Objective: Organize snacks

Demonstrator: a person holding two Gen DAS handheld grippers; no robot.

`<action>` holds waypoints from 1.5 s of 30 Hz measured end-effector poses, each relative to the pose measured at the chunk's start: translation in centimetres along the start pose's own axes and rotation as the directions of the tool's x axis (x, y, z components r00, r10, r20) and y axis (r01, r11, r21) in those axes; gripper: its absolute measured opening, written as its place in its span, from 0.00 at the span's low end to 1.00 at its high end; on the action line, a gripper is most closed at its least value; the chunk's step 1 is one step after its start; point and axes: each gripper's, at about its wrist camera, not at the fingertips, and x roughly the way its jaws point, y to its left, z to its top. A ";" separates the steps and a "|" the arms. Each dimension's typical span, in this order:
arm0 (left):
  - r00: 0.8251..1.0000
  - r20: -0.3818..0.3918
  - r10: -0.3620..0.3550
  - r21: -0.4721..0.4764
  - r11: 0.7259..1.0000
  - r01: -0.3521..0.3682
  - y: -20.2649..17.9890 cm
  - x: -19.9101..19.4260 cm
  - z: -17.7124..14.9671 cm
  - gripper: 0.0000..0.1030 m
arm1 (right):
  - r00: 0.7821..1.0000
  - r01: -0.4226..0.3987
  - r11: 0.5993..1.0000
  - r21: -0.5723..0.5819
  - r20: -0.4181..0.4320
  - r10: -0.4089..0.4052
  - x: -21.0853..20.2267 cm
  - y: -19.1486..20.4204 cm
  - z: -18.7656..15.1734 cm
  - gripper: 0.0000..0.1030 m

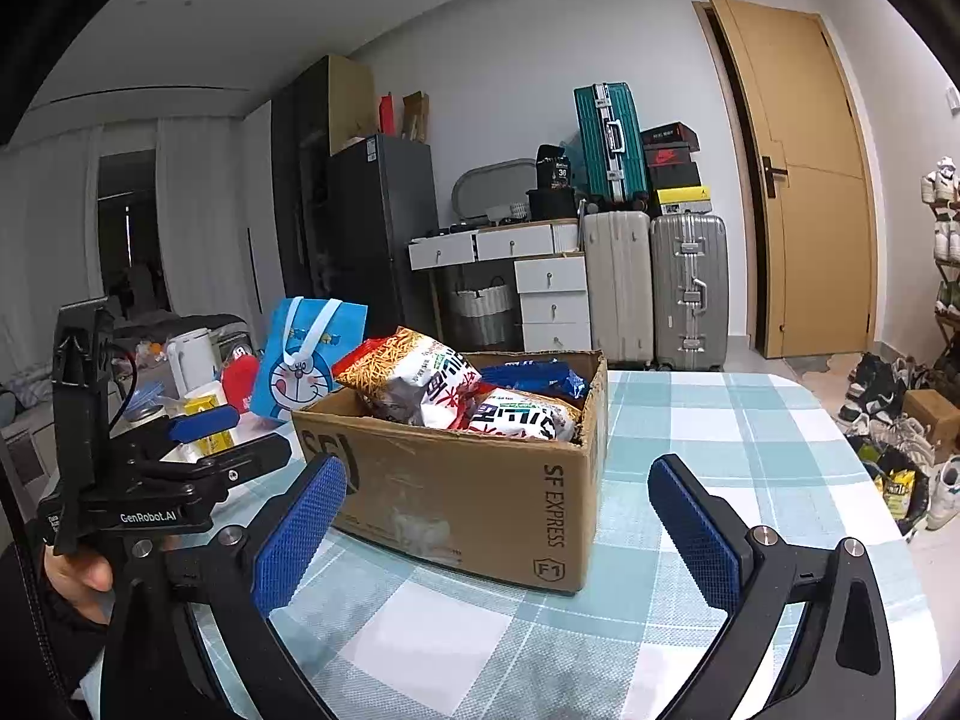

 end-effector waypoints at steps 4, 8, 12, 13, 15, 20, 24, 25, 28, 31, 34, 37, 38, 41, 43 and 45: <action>1.000 0.005 -0.003 0.009 1.000 0.003 -0.3 -0.1 0.0 1.00 | 1.000 0.003 1.000 -0.012 0.009 -0.002 -0.3 0.2 0.0 1.00; 1.000 0.006 -0.004 0.019 1.000 0.004 -0.5 -0.2 0.0 1.00 | 1.000 0.010 1.000 -0.022 0.008 -0.009 -0.2 0.4 0.0 1.00; 1.000 0.005 -0.005 0.015 1.000 0.005 -0.5 -0.2 0.0 1.00 | 1.000 0.018 0.999 -0.035 0.006 -0.018 -0.2 0.6 0.0 1.00; 1.000 0.006 -0.006 0.015 1.000 0.006 -0.5 -0.2 0.0 1.00 | 1.000 0.021 0.999 -0.042 0.007 -0.021 -0.1 0.7 0.0 1.00; 1.000 0.007 -0.007 0.017 1.000 0.007 -0.6 -0.2 0.0 1.00 | 1.000 0.019 0.999 -0.049 0.004 -0.019 -0.1 0.9 -0.1 1.00; 1.000 0.007 -0.012 0.027 1.000 0.012 -0.8 -0.1 0.0 1.00 | 1.000 0.016 0.998 -0.056 0.001 -0.016 0.1 1.1 -0.1 1.00; 1.000 0.008 -0.010 0.026 1.000 0.010 -0.9 -0.1 -0.1 1.00 | 1.000 0.013 0.998 -0.053 -0.016 -0.014 0.4 1.0 -0.2 1.00; 1.000 0.008 -0.011 0.024 1.000 0.011 -0.9 -0.1 -0.1 1.00 | 1.000 0.018 0.998 -0.053 -0.011 -0.018 0.4 1.1 -0.2 1.00; 1.000 0.009 -0.011 0.027 1.000 0.011 -0.9 -0.1 -0.1 1.00 | 1.000 0.029 0.999 -0.041 0.011 -0.028 -0.1 0.8 -0.2 1.00; 1.000 0.010 -0.012 0.029 0.999 0.012 -0.9 -0.1 -0.1 1.00 | 1.000 0.029 0.999 -0.021 0.008 -0.029 0.0 0.4 -0.2 1.00; 1.000 0.009 -0.013 0.029 0.999 0.013 -0.8 -0.1 -0.1 1.00 | 1.000 0.028 0.999 -0.016 0.010 -0.028 0.0 0.2 -0.2 1.00; 1.000 0.010 -0.013 0.029 1.000 0.013 -0.8 -0.1 -0.1 1.00 | 1.000 0.027 0.999 -0.022 0.009 -0.027 0.0 0.4 -0.2 1.00; 1.000 0.010 -0.013 0.030 0.999 0.013 -0.8 -0.1 -0.1 1.00 | 1.000 0.027 0.999 -0.022 0.009 -0.027 0.0 0.4 -0.2 1.00; 1.000 0.010 -0.014 0.030 0.999 0.013 -0.8 -0.1 -0.1 1.00 | 1.000 0.026 0.999 -0.023 0.009 -0.025 0.0 0.4 -0.3 1.00; 1.000 0.009 -0.013 0.029 0.999 0.013 -0.8 -0.1 -0.1 1.00 | 1.000 0.028 0.999 -0.021 0.009 -0.028 0.0 0.4 -0.3 1.00; 1.000 0.010 -0.014 0.029 0.999 0.013 -0.8 -0.1 -0.1 1.00 | 1.000 0.027 0.999 -0.022 0.009 -0.027 0.0 0.4 -0.3 1.00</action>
